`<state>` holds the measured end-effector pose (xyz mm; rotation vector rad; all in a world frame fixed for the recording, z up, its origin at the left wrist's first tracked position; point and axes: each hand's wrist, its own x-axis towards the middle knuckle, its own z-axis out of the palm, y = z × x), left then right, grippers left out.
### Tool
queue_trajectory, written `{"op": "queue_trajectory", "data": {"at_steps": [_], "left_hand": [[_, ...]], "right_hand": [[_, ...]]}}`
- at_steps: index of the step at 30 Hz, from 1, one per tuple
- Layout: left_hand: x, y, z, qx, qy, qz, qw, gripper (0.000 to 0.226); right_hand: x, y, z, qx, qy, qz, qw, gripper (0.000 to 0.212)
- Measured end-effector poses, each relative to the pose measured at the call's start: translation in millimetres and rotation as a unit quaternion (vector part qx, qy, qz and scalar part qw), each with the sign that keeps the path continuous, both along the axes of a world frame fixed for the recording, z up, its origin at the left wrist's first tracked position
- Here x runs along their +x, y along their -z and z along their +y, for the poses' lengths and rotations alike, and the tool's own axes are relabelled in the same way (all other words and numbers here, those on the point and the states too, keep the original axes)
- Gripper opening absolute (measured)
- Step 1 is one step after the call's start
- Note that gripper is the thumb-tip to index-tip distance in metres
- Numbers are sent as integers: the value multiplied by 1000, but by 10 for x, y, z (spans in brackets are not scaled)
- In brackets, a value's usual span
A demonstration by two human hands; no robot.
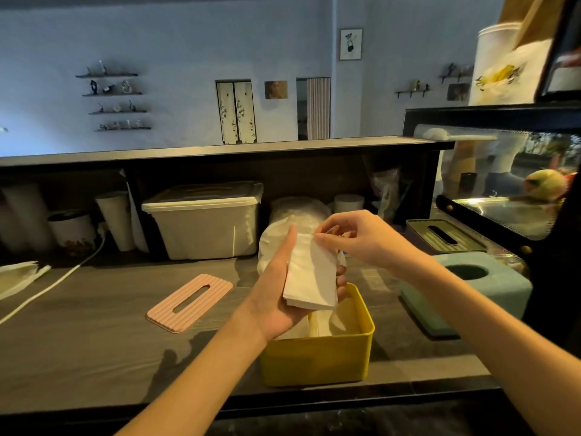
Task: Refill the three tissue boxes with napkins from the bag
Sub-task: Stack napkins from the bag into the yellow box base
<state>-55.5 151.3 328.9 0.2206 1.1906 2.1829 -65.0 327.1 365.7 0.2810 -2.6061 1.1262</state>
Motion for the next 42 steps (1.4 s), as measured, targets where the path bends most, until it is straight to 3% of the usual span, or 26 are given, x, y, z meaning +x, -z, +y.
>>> {"op": "queue_trajectory", "data": {"at_steps": [4,8,10,13,17,21,25,33,35,39,42], "left_hand": [[24,14,10,-32,-16,34,999,56],[4,16,-4,-23,29,36,999,66],[-2,28,-12,-42,59,56,996,58],[-36,75,-34,-144,36,96,984,40],[-128,152,-67,-305,17,178,936,48],[-137,229,-57,-384,-18,209,899,54],[-106,246,-40,-381,-43,193,903,45],[-88,327,10,-448,-24,254,857,50],[-115,321,18,-483,0,287,828,52],[-187,379,23,-565,1,388,728,47],[-208,409,37,-592,-5,438,676,42]], "right_hand": [[-5,28,38,24,-19,29,999,21],[27,65,171,-30,-72,-105,991,32],[19,98,235,-51,-86,-128,987,32],[-13,149,334,-75,-62,-142,985,31],[-17,225,420,-25,-57,-176,982,26],[-13,280,434,-11,-51,-144,988,17],[-35,342,443,57,-31,-82,995,11],[-56,411,404,156,-38,-70,985,10],[-55,431,380,193,-43,-60,978,9],[-4,486,288,281,-19,-20,959,10],[21,528,210,347,-11,16,938,11]]}}
